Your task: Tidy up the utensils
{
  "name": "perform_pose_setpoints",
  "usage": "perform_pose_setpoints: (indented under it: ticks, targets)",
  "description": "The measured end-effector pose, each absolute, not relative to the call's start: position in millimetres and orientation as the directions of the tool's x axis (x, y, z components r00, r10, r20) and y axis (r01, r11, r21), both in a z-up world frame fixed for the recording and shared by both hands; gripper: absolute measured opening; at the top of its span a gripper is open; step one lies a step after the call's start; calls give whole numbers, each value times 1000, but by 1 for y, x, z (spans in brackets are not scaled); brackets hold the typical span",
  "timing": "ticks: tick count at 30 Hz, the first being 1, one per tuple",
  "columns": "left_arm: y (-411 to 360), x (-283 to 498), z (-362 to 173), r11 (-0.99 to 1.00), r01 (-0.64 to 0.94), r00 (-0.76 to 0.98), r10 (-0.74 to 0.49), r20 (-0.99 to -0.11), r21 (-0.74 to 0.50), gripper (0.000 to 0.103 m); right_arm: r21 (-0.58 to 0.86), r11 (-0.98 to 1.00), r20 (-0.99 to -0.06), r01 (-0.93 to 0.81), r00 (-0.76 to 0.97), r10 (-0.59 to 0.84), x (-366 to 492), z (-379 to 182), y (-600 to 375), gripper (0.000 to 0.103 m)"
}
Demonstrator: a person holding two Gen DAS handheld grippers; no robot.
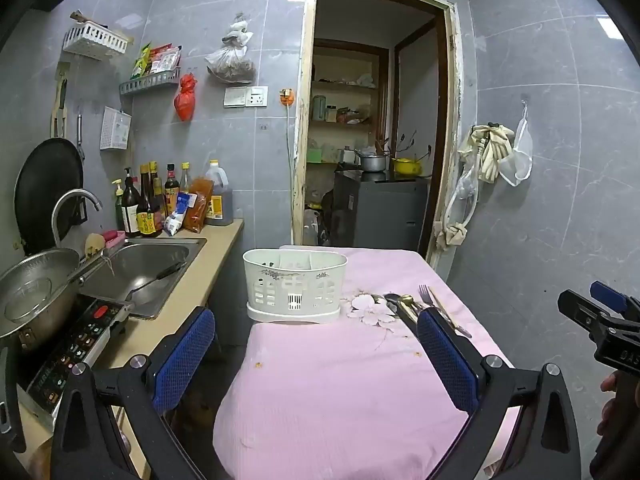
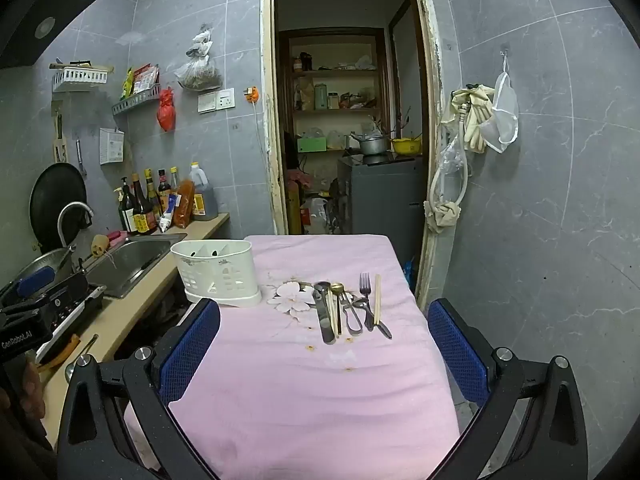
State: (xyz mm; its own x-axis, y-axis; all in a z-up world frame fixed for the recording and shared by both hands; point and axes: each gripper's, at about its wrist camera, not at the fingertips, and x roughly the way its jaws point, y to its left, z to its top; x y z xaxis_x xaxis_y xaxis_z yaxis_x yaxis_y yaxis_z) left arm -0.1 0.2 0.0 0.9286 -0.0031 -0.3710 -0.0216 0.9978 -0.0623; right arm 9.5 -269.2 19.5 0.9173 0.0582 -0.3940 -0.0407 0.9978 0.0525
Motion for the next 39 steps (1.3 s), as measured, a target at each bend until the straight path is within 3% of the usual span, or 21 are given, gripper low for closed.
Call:
perform_pose_setpoints:
  ticks: [39]
  targets:
    - [1, 2, 3, 998, -20, 926, -6, -378, -66, 102, 61, 997, -404, -41, 913, 62, 12, 15, -266, 102]
